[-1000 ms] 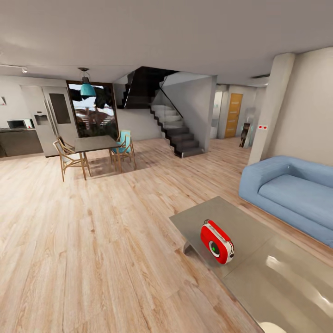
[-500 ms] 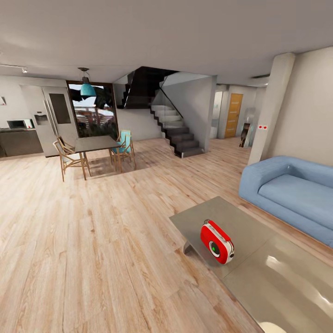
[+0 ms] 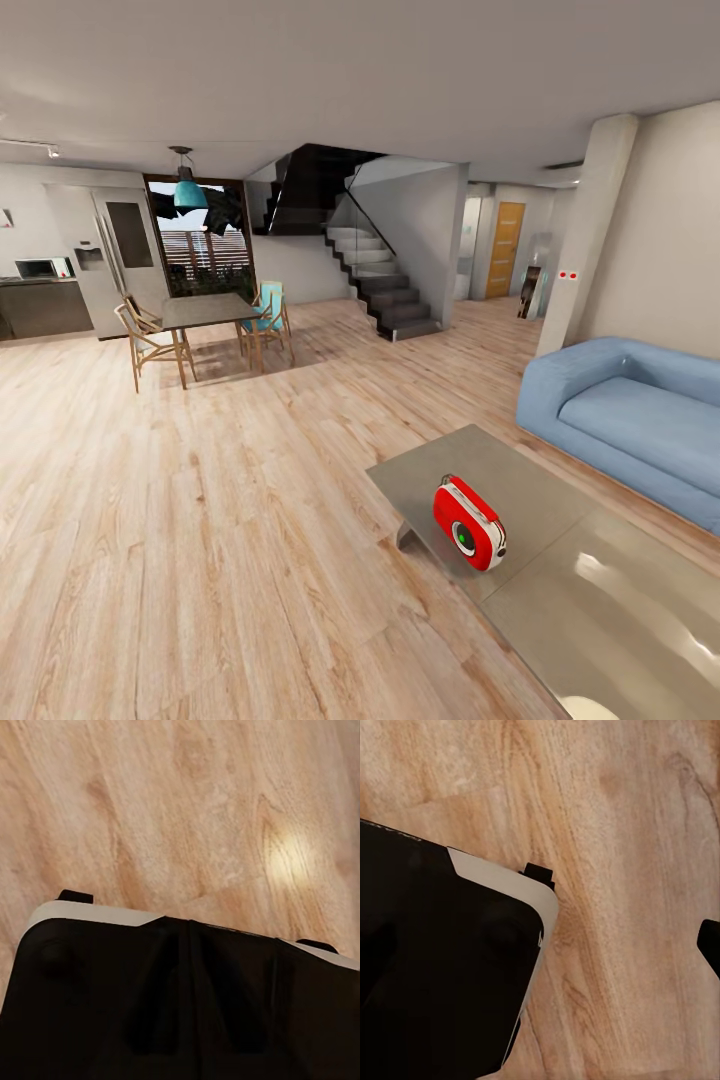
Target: Turn on the radio receiver that's on the table in the living room.
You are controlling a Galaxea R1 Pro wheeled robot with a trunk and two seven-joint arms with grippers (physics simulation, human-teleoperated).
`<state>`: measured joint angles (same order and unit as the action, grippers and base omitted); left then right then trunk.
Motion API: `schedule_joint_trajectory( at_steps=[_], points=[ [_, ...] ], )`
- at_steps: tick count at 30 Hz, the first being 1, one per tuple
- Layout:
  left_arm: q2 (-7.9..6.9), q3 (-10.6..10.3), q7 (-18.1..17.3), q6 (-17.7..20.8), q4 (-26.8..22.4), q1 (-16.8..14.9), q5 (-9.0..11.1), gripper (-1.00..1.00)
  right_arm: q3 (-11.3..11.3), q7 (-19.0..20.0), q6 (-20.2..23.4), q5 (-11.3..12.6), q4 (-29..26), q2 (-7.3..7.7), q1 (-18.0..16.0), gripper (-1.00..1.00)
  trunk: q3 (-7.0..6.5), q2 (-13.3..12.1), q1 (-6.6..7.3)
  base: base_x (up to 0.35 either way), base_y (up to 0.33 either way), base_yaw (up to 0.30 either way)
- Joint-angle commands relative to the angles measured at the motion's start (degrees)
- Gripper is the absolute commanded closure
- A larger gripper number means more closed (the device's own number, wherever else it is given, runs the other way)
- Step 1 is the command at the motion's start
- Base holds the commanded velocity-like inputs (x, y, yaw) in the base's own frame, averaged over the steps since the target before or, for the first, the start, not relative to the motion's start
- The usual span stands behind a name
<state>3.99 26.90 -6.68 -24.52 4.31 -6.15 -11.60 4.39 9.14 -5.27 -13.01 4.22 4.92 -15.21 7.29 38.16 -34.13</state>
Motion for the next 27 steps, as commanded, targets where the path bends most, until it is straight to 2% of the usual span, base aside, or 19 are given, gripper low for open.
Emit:
schedule_joint_trajectory(
  at_steps=[1,27],
  points=[
    [-0.04,0.00,0.00,0.00,0.00,0.00,0.00,1.00,0.00,0.00,0.00,0.00,0.00,0.00,0.00,-1.00,0.00,0.00,0.00,0.000,0.000,0.000],
    [-0.03,0.00,0.00,0.00,0.00,0.01,0.00,1.00,0.00,0.00,0.00,0.00,0.00,0.00,0.00,-1.00,0.00,0.00,0.00,0.000,0.000,0.000]
  ],
)
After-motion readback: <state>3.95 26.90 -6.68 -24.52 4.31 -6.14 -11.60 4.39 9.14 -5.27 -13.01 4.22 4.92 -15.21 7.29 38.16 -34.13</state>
